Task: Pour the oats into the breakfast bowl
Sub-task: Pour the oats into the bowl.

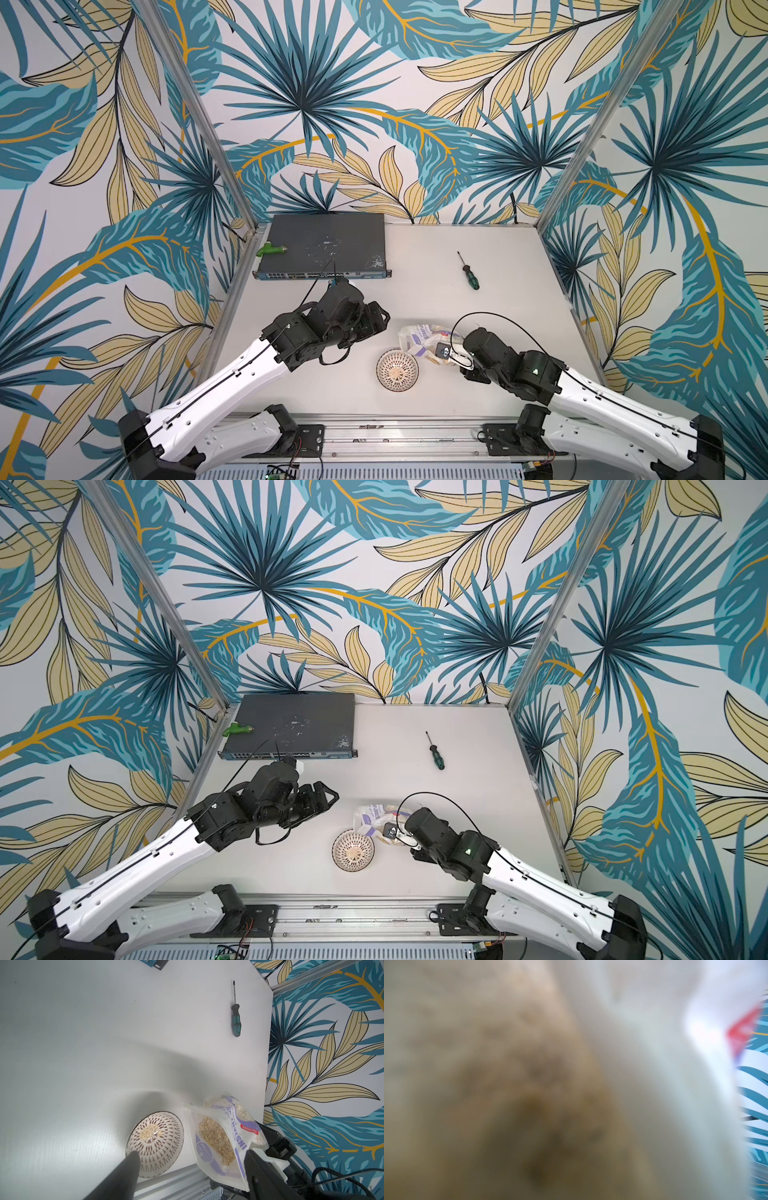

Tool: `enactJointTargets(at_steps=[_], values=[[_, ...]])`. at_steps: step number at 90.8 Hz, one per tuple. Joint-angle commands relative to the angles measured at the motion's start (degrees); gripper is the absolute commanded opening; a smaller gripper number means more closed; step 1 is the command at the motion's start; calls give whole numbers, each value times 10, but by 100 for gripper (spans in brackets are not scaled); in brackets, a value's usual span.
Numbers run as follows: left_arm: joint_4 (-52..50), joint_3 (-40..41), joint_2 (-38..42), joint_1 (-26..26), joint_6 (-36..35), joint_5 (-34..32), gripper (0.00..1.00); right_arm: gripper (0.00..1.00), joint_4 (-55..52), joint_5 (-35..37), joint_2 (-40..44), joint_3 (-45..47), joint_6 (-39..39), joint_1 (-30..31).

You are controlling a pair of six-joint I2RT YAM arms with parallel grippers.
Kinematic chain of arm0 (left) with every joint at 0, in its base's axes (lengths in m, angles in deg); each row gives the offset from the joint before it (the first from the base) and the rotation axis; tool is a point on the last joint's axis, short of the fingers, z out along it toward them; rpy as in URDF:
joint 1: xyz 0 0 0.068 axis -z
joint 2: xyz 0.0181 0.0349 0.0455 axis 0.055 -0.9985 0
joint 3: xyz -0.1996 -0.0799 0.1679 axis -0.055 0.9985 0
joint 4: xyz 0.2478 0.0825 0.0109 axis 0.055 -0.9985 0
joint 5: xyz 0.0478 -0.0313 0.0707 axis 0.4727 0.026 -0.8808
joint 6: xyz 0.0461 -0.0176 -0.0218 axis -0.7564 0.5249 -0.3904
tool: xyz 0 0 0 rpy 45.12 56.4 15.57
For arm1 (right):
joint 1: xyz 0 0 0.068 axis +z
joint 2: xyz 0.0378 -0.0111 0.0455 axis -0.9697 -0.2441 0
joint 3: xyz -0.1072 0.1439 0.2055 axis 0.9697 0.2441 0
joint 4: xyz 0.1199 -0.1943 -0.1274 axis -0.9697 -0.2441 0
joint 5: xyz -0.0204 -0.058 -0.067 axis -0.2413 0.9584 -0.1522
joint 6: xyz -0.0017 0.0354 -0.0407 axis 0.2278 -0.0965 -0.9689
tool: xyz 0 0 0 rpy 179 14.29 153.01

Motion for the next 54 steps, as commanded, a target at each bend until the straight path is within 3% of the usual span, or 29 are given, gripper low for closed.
enactJointTargets(at_steps=[1,26,54], values=[[53,21,3,5,46,26,81,0,36,39,25,-21,-16,10],[71,18,-37,62,77,19,76,0,-17,73,44,-35,-35,21],[89,43,-52,75,151,18,76,0,-4,107,43,-49,-103,29]])
